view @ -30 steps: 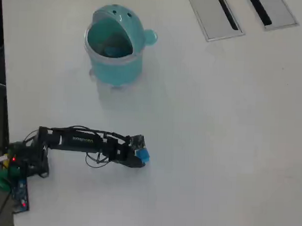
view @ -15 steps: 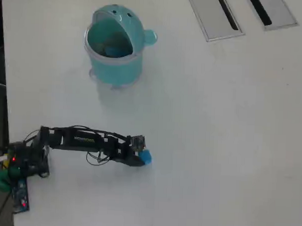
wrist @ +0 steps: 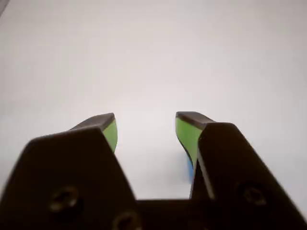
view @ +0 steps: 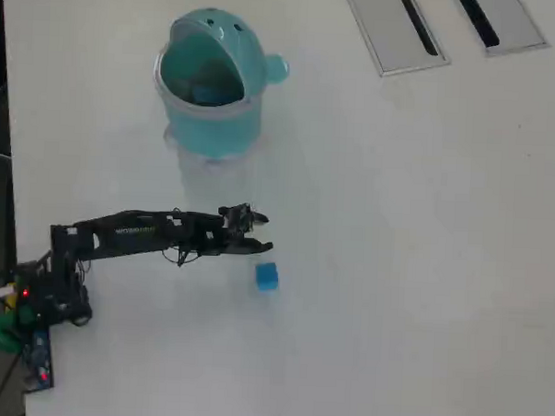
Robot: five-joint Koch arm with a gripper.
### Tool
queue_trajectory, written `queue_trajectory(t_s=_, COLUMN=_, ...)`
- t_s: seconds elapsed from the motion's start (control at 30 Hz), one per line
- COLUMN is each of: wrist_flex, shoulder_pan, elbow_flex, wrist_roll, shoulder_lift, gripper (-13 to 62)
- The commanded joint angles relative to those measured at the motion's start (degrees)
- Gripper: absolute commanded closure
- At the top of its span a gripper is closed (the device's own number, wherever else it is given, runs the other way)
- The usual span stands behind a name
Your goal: Grasp RGB lego blocks and put them in the bin one by one.
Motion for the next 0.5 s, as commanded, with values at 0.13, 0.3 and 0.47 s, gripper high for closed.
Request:
queue_trajectory(t_s=0.13, wrist_flex=0.70, shoulder_pan=3.34, elbow_flex=-2.29, wrist_roll=-13.45, shoulder_lift=2.81, gripper=19.1)
queue_trajectory(t_s=0.3, wrist_flex=4.83, shoulder_pan=6.50, elbow_flex=-1.85, wrist_roll=-16.08, shoulder_lift=0.97, gripper=16.3)
queue_trajectory(t_s=0.47, wrist_flex=4.83, shoulder_pan=7.29, elbow_flex=0.62, wrist_roll=-16.88, shoulder_lift=-0.62, gripper=16.2)
